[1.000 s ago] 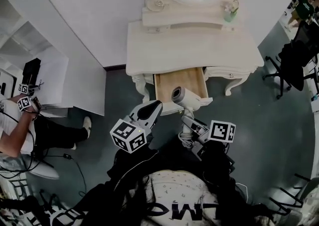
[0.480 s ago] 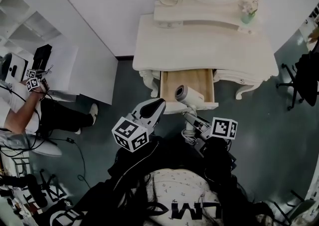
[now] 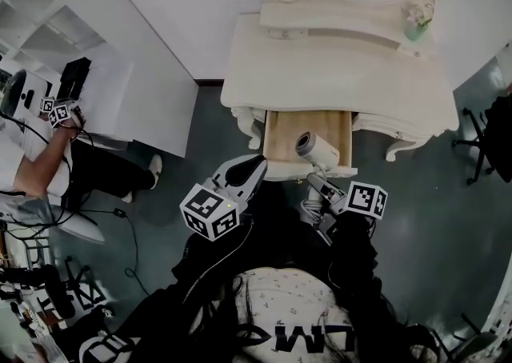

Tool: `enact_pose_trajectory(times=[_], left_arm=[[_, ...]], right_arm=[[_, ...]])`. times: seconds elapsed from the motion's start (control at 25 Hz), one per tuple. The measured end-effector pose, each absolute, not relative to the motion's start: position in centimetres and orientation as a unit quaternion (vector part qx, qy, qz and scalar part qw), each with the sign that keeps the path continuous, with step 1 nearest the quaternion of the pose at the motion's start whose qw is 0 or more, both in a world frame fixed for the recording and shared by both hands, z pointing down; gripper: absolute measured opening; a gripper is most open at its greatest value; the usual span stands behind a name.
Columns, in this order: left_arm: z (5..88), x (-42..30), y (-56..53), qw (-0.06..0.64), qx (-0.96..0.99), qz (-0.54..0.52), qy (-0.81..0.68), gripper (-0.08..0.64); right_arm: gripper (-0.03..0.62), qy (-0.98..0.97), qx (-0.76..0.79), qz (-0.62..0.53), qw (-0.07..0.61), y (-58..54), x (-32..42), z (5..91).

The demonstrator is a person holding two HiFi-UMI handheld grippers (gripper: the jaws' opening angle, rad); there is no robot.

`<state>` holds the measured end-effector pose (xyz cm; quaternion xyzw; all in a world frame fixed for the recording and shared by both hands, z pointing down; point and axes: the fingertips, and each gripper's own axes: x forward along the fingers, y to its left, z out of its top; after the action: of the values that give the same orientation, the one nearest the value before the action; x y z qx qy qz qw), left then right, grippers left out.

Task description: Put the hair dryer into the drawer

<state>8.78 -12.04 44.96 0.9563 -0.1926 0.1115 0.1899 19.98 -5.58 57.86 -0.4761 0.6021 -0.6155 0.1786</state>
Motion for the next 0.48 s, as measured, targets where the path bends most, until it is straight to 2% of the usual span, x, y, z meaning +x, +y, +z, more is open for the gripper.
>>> enact_pose_trajectory(times=[0.32,0.48], left_arm=[[45.0,12.7,-14.6,0.19,0.963,0.115,-0.15,0.002],[45.3,13.6,-16.5,0.191,0.964,0.122,-0.138,0.002]], right_arm=[[0.244,0.547,-0.512,-0.638,0.179,-7.5,23.7,61.5],[0.244,0.533,-0.532,-0.642,0.144,-8.8,25.6,63.5]])
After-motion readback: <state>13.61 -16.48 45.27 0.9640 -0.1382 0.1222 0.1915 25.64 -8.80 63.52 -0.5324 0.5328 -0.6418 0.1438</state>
